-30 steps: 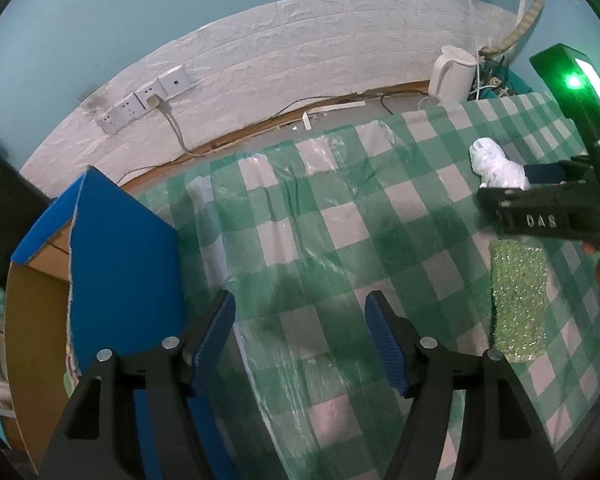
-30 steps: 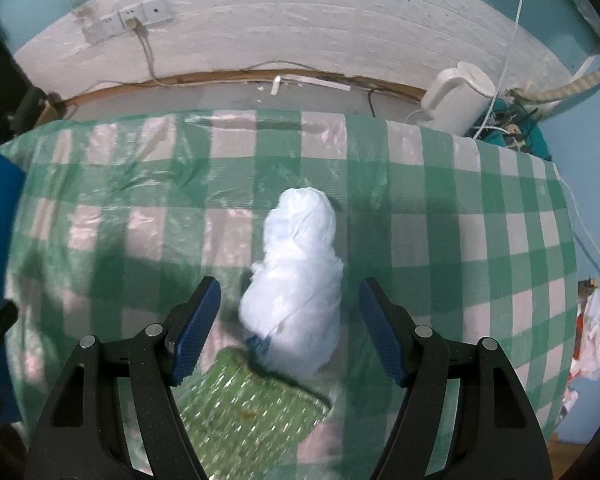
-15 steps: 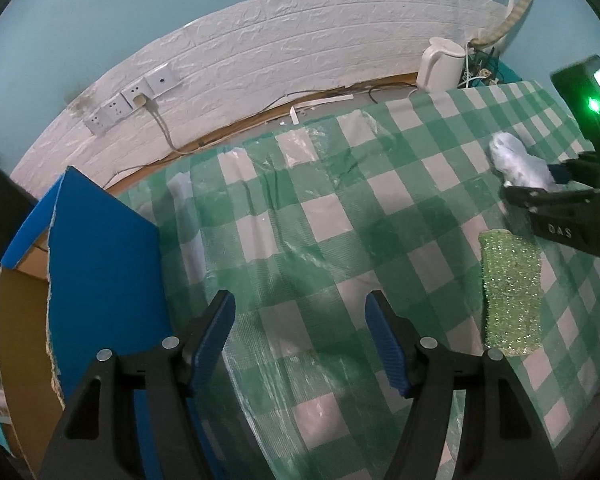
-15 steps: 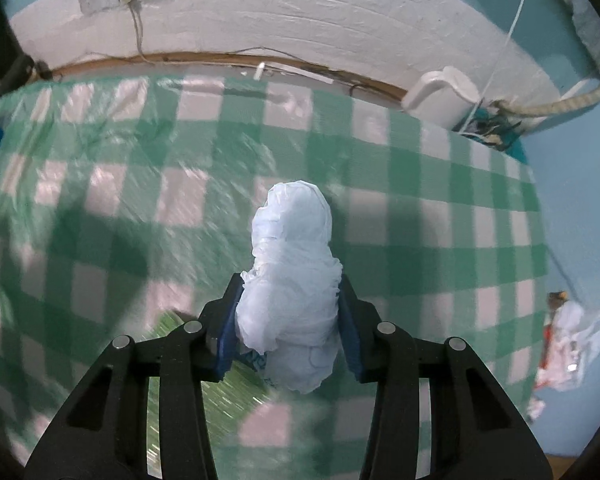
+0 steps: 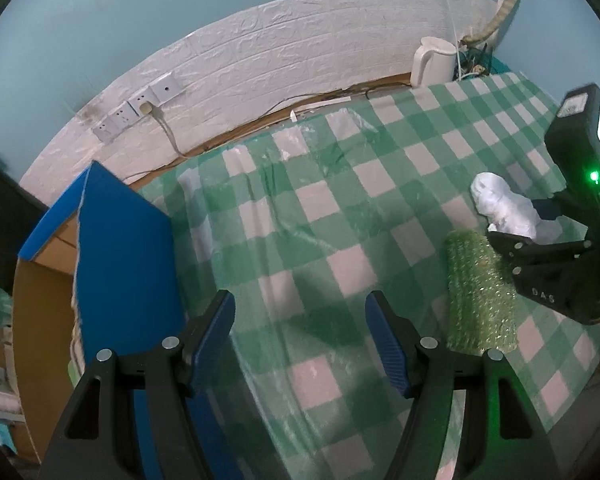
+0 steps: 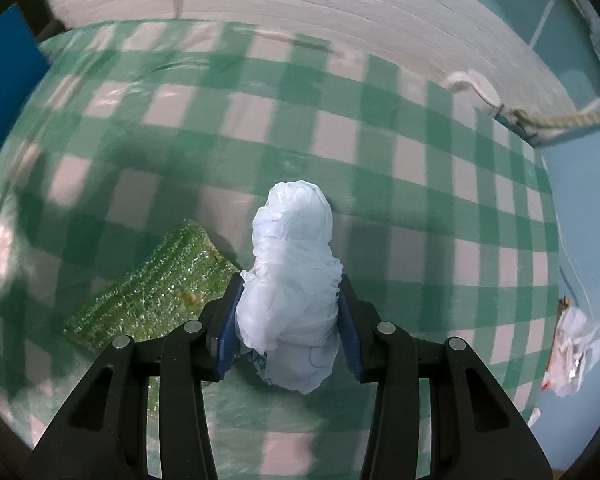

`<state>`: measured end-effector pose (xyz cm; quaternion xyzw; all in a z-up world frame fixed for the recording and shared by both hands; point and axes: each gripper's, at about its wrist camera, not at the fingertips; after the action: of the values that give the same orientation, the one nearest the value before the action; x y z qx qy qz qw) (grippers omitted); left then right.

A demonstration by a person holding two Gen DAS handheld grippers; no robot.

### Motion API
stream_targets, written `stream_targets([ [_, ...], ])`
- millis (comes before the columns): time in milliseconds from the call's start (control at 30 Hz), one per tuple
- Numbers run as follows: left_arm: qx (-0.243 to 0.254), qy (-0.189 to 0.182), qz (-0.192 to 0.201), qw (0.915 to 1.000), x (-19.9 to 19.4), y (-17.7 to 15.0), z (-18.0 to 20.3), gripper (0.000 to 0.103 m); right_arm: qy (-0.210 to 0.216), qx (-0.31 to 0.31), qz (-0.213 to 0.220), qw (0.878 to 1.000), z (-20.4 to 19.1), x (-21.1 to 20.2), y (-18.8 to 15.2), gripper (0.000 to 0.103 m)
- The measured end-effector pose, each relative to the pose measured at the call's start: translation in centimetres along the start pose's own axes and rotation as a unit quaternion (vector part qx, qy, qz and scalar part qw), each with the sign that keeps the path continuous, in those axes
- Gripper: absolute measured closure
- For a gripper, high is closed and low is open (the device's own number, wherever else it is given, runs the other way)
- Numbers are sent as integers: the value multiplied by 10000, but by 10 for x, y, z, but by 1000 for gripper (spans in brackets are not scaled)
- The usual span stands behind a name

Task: Organize soft objects
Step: 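Grasp the green mesh pad with the left tool while the right tool holds the white bundle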

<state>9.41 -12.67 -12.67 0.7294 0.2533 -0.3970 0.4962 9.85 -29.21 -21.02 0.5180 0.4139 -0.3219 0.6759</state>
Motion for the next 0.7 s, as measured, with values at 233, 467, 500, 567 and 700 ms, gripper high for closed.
stream_targets([
  [233, 146, 177, -54, 9997, -10, -18, 1, 34, 388, -176, 45, 9991, -38, -8, 1, 60],
  [467, 161, 141, -74, 9997, -17, -24, 4, 32, 567, -241, 125, 9980, -63, -22, -8, 60],
  [500, 151, 121, -77, 9998, -17, -24, 5, 30, 587, -212, 144, 9979, -62, -25, -10, 60],
  [567, 130, 85, -83, 9998, -18, -25, 8, 30, 583, -174, 169, 9980, -59, -29, -13, 60],
  [700, 201, 18, -74, 9998, -20, -23, 19, 29, 567, -59, 188, 9982, -49, -35, -19, 60],
])
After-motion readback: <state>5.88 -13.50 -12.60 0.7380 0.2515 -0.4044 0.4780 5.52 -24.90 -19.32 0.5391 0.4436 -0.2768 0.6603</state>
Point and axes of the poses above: each gripper's, at about its wrist camera, not at the fingertips, and x roughly the way its jaws point, z to its right, y to its top, and after that the axes turned 8 degrees about z, right-handed
